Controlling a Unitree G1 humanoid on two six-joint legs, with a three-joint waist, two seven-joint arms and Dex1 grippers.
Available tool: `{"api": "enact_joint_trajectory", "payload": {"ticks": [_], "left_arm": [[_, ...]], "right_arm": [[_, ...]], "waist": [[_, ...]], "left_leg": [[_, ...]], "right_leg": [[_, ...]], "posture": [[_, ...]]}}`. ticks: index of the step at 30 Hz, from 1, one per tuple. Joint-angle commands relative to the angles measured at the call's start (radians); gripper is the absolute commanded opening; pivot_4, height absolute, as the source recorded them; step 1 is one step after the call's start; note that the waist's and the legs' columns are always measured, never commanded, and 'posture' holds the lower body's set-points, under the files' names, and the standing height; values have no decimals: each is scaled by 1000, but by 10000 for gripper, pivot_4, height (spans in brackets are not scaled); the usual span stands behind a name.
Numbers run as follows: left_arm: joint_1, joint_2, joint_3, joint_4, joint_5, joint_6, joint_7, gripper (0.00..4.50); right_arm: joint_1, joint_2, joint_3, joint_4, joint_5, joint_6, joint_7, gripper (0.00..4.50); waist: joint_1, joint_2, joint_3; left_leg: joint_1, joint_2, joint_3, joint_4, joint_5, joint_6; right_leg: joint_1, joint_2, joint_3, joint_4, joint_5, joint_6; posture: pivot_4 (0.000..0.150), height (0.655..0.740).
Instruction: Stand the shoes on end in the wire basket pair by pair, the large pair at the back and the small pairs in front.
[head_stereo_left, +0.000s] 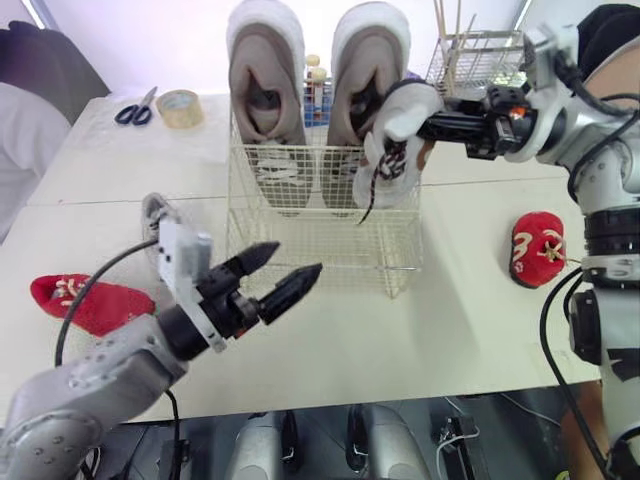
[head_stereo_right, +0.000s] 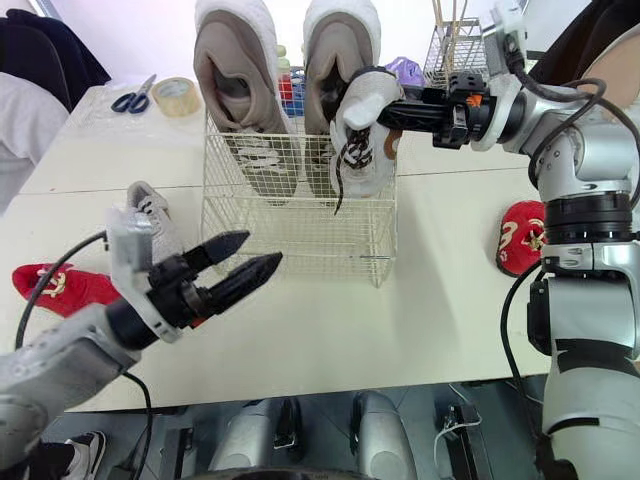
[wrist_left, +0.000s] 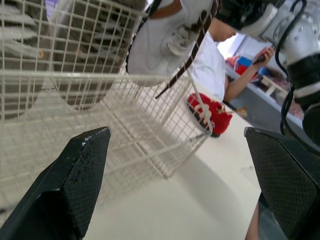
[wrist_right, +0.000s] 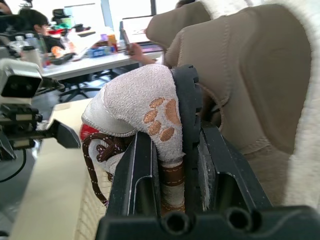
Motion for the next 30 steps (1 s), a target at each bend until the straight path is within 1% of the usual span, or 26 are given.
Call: {"api": "enact_joint_trajectory", "payload": {"ticks": [1,5,7,8,11,12,20,25,28,30], "left_arm": [[7,18,-2,-35,27,-13,-29,44486],[12,26,-3,-29,40,-17,-49,44486],[13,25,-3,-26,44,-19,-55,45000],[15,25,-2,-25,44,-20,-57,45000],[27,27,6,-20,37,-22,-72,45000],[30,29,7,-17,38,-22,-78,45000],[34,39,10,-6,24,-17,-100,45000],[32,90,66,20,-31,-16,-136,45000],[35,121,112,33,-77,-22,-150,45000],[46,156,185,44,-175,-28,-171,45000]], "right_arm": [[-10,17,-29,-35,1,27,18,4989],[32,42,-29,-48,-25,21,6,4989],[59,45,-34,-52,-34,27,1,15186],[69,45,-36,-55,-37,30,0,18780],[86,31,-60,-67,-49,22,-25,34660],[93,17,-65,-78,-50,29,-24,39161],[147,-71,-111,-189,-43,81,-44,39161],[103,-112,-190,-234,21,152,-55,39161],[77,-131,-219,-258,52,179,-51,39161],[30,-129,-245,-263,76,185,-61,39161]], "waist": [[-2,0,0],[-1,0,0],[-1,0,0],[-1,0,0],[-2,0,0],[-2,0,0],[-2,0,0],[-2,0,0],[-2,0,0],[-3,0,0]], "left_leg": [[0,0,0,0,0,0],[0,0,-1,0,0,0],[0,0,0,0,0,0],[0,0,0,0,0,0],[0,0,0,0,0,0],[0,0,0,0,0,0],[0,0,-1,0,0,0],[0,0,-1,0,0,-1],[0,0,-1,0,0,0],[1,0,-1,0,0,0]], "right_leg": [[0,0,0,0,0,0],[0,0,0,0,0,0],[0,0,0,0,0,0],[0,0,0,0,0,0],[0,0,0,0,0,0],[0,0,-1,0,0,0],[0,0,-1,1,0,0],[0,0,0,1,0,0],[0,0,0,1,0,0],[0,0,0,1,0,0]], "posture": [[1500,7400],[1500,7400],[1500,7400],[1500,7400],[1500,7400],[1500,7400],[1500,7400],[1500,7400],[1500,7400],[1500,7400]]}}
